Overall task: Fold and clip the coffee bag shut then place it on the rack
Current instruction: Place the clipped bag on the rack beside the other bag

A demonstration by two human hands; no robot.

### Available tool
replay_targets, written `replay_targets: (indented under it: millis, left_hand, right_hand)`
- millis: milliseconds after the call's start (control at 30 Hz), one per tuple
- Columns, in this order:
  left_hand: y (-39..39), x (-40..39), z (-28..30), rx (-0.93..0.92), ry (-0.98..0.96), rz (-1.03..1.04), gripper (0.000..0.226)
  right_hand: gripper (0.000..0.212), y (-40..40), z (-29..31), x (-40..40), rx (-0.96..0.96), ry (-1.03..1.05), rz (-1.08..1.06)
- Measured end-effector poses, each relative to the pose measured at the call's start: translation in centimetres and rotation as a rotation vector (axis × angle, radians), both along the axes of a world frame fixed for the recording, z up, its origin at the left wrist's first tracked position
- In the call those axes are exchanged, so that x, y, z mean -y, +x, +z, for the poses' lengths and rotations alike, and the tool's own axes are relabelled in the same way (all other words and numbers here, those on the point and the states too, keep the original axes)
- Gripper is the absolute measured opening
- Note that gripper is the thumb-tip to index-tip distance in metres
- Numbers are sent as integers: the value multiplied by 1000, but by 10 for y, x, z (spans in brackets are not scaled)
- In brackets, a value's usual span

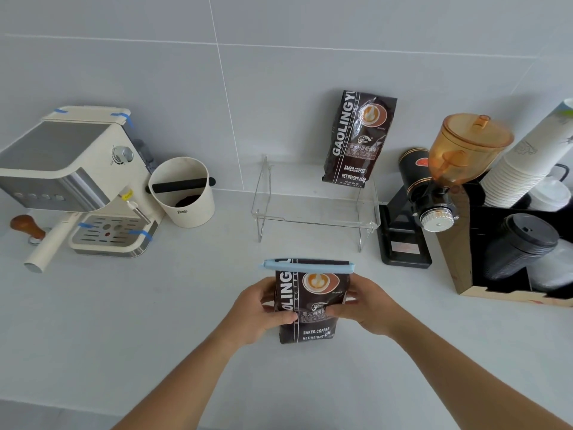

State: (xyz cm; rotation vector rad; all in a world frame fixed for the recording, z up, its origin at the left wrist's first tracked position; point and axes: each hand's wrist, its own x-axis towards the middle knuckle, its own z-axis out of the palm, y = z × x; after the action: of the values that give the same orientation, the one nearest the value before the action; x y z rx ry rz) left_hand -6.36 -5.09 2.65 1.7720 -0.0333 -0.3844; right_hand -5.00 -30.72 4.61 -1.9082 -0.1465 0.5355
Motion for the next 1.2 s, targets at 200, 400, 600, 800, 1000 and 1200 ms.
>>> replay_targets:
  millis: [200, 400, 600, 800, 1000, 1200]
  left_hand:
    - [16, 2, 30, 81, -70, 31, 52]
    - [39, 2, 72, 201, -130, 68, 50]
    - [70, -1, 114, 312, -156, 68, 58]
    - [101, -6, 149, 386, -174, 109, 50]
    - [138, -11, 172, 435, -162, 189, 43]
    - [180, -7, 176, 416, -177, 289, 18]
  right_hand:
    - [53, 9, 28, 1, 77, 105, -82]
    - [51, 32, 67, -5, 139, 203, -138]
    - [67, 57, 110, -14, 196, 248, -164]
    - [61, 89, 148, -23, 277, 283, -209]
    - [45, 128, 169, -31, 318, 303, -212]
    - [57, 172, 164, -42, 315, 260, -305]
